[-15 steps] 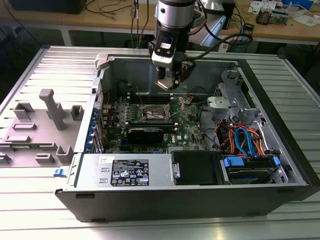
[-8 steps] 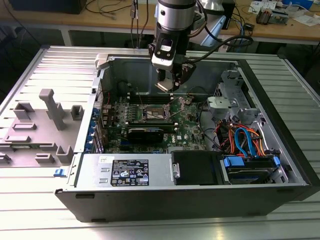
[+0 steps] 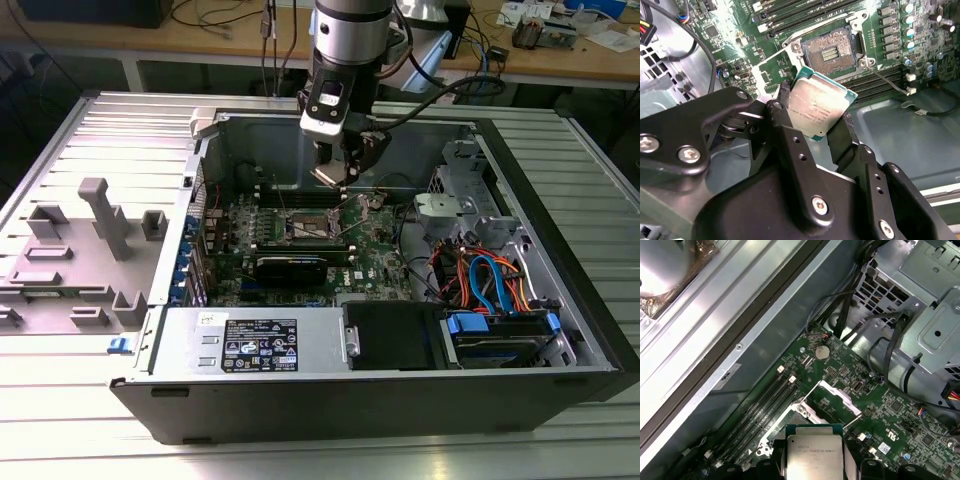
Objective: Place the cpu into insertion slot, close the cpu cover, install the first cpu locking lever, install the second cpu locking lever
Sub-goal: 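Place the cpu into insertion slot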
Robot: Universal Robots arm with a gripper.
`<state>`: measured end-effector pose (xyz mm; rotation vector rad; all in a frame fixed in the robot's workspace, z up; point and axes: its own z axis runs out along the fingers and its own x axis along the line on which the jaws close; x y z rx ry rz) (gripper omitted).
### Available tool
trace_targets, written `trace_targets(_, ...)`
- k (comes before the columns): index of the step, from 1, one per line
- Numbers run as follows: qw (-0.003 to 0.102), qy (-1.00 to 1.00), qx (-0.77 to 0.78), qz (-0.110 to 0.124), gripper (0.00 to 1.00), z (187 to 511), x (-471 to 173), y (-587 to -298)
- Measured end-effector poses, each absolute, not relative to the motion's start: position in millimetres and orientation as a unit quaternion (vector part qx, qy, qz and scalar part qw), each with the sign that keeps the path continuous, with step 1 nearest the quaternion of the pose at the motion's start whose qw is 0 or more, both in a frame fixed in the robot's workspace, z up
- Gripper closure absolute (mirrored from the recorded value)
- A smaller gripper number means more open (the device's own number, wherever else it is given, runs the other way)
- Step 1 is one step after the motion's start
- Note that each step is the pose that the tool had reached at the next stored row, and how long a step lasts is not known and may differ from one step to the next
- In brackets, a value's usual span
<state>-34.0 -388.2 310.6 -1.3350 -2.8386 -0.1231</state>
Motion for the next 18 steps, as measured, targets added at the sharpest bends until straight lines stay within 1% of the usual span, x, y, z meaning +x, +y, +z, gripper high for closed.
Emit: trace_targets(18, 0.001, -0.900, -0.434, -0.039, 0.45, 309.6, -34.1, -389.6)
